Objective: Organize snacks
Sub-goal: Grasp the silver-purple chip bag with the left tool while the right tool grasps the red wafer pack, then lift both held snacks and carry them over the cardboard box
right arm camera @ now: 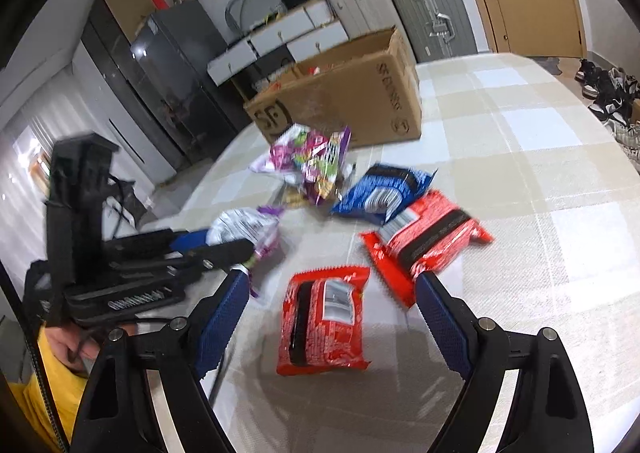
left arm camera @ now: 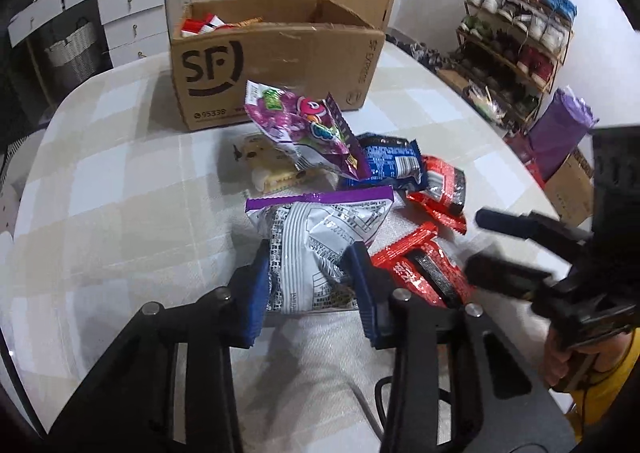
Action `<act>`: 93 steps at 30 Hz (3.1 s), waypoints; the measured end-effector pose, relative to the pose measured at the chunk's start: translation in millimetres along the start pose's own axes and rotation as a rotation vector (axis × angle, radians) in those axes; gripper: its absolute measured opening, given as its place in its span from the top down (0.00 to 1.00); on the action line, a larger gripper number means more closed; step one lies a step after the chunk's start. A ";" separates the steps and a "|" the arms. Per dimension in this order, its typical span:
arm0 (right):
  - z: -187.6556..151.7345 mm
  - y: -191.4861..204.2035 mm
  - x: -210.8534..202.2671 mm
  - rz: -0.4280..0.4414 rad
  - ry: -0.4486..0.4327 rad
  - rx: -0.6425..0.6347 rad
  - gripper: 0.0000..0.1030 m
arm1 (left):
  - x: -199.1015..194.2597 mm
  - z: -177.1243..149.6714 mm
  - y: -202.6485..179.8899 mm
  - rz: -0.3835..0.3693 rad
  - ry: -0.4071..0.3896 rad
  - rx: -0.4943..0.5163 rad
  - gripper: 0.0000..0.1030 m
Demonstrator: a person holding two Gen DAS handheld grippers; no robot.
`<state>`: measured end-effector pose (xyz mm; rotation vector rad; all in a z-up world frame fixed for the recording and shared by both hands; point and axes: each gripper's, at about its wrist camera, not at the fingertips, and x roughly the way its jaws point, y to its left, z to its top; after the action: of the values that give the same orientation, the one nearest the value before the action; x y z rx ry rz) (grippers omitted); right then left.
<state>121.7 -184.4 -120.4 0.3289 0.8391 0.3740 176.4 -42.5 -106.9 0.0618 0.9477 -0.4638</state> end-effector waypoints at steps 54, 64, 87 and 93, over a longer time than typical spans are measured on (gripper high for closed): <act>40.9 142.7 -208.8 0.232 -0.322 -0.195 0.58 | -447.7 -81.9 -81.5 0.021 -0.621 -0.093 0.66; 28.7 139.2 -221.0 0.244 -0.337 -0.159 0.58 | -487.2 -110.3 -106.7 0.052 -0.590 -0.095 0.66; 114.4 99.3 -145.8 0.183 -0.325 -0.177 0.58 | -257.9 22.9 -50.1 0.047 -0.412 -0.115 0.66; 162.3 73.4 -117.5 0.200 -0.320 -0.101 0.58 | -209.0 87.4 -24.7 0.081 -0.400 -0.114 0.66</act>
<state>160.8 -193.4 89.2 0.3688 0.4729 0.5323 130.2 -12.3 114.3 -0.0936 0.5742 -0.3293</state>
